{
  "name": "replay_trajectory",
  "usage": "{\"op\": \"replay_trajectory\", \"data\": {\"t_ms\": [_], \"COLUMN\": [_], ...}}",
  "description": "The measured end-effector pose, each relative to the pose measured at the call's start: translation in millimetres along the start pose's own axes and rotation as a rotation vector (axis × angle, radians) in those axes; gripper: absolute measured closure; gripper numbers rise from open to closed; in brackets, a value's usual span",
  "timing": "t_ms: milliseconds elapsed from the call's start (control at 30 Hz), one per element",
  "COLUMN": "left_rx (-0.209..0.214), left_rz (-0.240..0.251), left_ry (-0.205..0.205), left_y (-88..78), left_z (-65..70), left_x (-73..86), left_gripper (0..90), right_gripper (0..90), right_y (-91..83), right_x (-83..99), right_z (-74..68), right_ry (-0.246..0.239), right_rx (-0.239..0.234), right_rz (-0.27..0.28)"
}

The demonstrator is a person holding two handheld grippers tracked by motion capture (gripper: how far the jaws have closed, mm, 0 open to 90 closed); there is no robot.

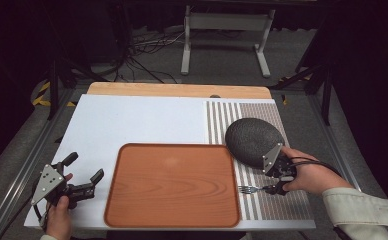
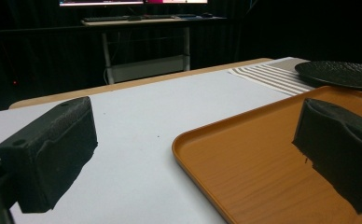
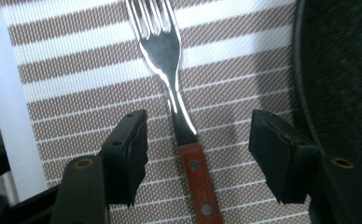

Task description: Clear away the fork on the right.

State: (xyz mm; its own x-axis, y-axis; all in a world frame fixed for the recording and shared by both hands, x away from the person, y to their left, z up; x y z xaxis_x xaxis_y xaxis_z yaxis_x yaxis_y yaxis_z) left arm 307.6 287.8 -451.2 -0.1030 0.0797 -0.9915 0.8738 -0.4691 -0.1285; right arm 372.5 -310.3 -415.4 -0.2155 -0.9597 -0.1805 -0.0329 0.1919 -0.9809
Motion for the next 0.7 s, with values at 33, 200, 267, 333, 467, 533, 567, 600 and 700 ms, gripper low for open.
{"op": "replay_trajectory", "data": {"t_ms": [33,200,267,333,467,533,567,600,700], "left_rx": [0.000,0.000,-0.001,-0.001,-0.001,-0.001,-0.001,-0.001,-0.002], "left_rz": [0.000,-0.001,0.000,0.001,-0.002,-0.003,-0.002,-0.002,-0.003], "left_ry": [0.000,-0.001,-0.001,0.000,-0.001,-0.002,-0.002,-0.002,-0.001], "left_y": [0.0,0.3,0.4,0.3,0.2,0.4,0.4,0.4,0.4], "left_z": [0.0,0.2,0.5,0.5,0.0,0.0,0.1,0.1,0.2], "left_x": [0.0,0.2,0.3,0.1,0.4,0.6,0.5,0.5,0.4], "left_gripper": [0.3,0.3,0.4,0.4,0.3,0.4,0.4,0.4,0.3], "right_gripper": [40.3,43.5,46.2,50.0,57.9,62.0,63.6,63.6,74.2], "right_y": [1.2,5.9,6.9,7.8,7.3,6.4,6.6,6.6,5.6], "right_x": [0.4,0.6,0.0,-0.1,-1.4,-2.5,-2.8,-2.8,-4.6], "right_z": [0.1,-2.2,-1.4,-1.7,-1.8,-1.2,-1.1,-1.1,-0.8], "right_ry": [-0.006,-0.018,-0.040,-0.049,-0.077,-0.097,-0.100,-0.100,-0.134], "right_rx": [-0.001,-0.012,-0.017,-0.024,-0.013,-0.004,0.002,0.002,0.007], "right_rz": [-0.012,-0.079,-0.092,-0.115,-0.163,-0.180,-0.185,-0.185,-0.231]}}
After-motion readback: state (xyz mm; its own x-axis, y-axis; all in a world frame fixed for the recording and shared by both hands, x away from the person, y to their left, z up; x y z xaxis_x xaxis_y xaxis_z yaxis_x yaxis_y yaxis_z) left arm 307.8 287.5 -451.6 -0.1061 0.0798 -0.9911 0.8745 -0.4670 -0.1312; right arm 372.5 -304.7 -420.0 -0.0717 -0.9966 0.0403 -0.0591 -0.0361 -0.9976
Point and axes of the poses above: each handheld gripper's, and its own axes: y roughly forward along the jaws, x roughly out of its underside, z roughly to its right, the point moved 1 cm from there along y, roughly forward along the jaws, and after that the axes turned 4 degrees about -x, right-handed, at the moved point
